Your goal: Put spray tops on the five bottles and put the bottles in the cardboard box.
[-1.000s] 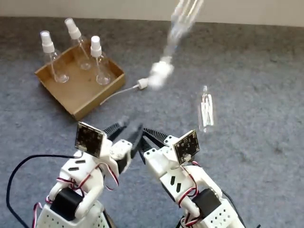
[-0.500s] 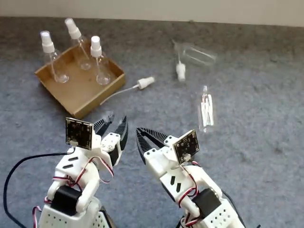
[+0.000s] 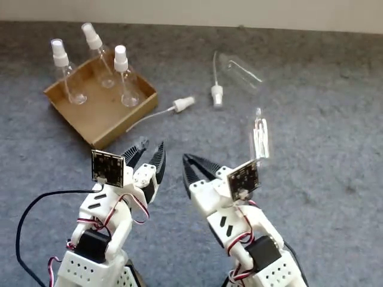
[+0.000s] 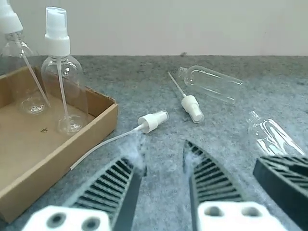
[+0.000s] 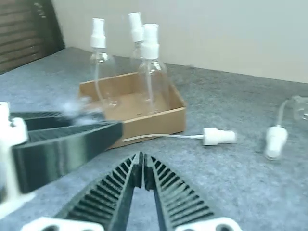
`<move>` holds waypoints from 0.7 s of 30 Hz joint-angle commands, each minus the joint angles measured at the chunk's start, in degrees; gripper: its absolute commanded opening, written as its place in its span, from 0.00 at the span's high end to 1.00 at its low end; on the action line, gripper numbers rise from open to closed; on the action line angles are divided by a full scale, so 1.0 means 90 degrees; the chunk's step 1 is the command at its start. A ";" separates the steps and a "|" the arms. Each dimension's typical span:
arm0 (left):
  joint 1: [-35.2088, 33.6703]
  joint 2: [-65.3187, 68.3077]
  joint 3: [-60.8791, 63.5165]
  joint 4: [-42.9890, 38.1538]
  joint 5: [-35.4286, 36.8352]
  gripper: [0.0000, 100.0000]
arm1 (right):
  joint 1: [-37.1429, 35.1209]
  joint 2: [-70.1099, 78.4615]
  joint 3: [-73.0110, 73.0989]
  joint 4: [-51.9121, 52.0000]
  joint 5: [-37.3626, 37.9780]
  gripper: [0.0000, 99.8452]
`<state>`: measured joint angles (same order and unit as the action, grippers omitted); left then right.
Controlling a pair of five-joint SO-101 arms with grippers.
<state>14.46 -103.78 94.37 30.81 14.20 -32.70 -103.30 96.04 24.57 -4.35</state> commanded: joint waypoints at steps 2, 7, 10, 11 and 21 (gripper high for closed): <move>-0.0093 -0.0103 -0.0034 -0.0176 0.0049 0.92 | 0.0601 -0.0132 0.0562 0.0005 0.0088 0.99; -0.0093 -0.0103 -0.0034 -0.0166 0.0049 0.92 | 0.1792 -0.0073 -0.0747 0.1255 0.0098 0.99; -0.0093 -0.0103 -0.0034 -0.0166 0.0049 0.91 | 0.2173 -0.0063 -0.1499 0.1792 0.0147 0.99; -0.0093 -0.0103 -0.0034 -0.0166 0.0049 0.91 | 0.2222 -0.0063 -0.1705 0.1880 0.0342 0.99; -0.0093 -0.0103 0.0044 -0.0156 0.0049 0.91 | 0.2261 0.0396 -0.2574 0.2183 0.1748 0.99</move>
<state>14.46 -103.78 94.64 30.64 14.20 -13.19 -103.21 78.02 44.00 8.13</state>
